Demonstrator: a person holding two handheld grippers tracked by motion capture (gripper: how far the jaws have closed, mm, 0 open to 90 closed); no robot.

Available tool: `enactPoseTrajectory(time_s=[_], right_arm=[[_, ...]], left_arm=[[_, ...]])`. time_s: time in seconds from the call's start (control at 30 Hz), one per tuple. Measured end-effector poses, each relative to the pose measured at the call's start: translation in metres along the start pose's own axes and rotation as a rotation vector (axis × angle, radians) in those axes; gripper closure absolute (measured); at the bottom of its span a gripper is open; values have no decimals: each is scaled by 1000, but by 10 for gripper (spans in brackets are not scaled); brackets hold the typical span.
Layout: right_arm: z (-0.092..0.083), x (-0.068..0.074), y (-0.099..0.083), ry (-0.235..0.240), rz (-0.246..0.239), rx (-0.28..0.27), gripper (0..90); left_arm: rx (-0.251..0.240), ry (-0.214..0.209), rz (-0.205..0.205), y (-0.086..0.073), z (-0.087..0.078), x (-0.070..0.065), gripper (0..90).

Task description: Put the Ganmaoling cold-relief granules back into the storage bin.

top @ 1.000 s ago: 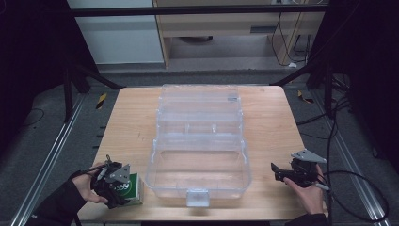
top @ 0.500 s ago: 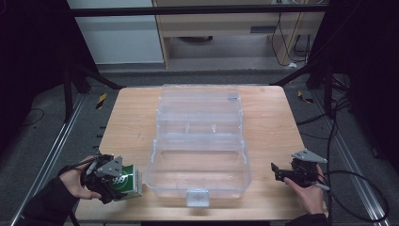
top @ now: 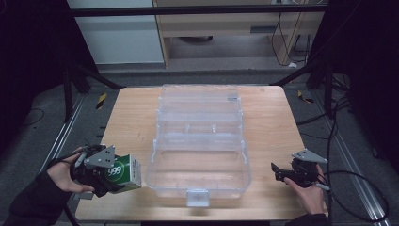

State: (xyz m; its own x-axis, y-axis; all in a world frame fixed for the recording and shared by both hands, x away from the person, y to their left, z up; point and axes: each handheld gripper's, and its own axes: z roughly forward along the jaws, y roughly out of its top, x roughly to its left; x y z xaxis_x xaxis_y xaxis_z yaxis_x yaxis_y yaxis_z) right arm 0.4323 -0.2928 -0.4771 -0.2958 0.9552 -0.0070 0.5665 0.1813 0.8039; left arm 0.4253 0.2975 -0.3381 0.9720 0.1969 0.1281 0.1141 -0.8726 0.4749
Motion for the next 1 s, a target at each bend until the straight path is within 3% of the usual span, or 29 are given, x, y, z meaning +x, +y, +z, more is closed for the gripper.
enactPoseTrajectory(time_s=[0.27, 0.53, 1.0], right_arm=[[0, 0, 0, 1, -3, 0, 16], [0, 0, 0, 4, -4, -1, 17], [1, 0, 0, 2, -10, -3, 16]], left_arm=[[-15, 8, 7, 17, -10, 6, 149], [-6, -1, 21, 32, -6, 9, 149], [-33, -7, 49, 61, -2, 13, 149]])
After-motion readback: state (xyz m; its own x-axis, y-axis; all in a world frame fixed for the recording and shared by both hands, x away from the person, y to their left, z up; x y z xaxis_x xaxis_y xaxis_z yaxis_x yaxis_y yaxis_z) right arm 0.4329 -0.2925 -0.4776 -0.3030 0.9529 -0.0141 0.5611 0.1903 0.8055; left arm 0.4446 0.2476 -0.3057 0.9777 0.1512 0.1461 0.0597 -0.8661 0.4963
